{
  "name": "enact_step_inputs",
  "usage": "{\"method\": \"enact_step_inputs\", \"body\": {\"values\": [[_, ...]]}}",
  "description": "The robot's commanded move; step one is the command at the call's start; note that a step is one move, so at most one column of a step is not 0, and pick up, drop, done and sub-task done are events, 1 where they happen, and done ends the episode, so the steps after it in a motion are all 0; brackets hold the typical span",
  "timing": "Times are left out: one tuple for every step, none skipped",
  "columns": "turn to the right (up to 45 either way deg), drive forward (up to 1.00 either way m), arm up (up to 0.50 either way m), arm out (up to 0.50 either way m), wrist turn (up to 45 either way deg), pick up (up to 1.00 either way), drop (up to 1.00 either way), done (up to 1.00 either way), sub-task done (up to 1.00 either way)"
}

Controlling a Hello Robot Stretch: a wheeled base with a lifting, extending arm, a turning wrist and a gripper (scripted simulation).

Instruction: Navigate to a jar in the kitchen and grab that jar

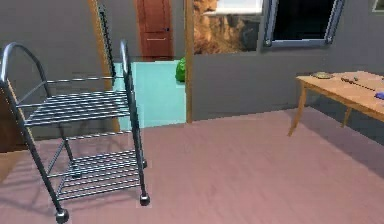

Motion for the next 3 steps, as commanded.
{"method": "enact_step_inputs", "body": {"values": [[0.0,1.00,0.00,0.00,0.0,0.00,0.00,0.00,0.00],[-6.0,0.00,0.00,0.00,0.0,0.00,0.00,0.00,0.00],[0.0,0.15,0.00,0.00,0.0,0.00,0.00,0.00,0.00]]}}
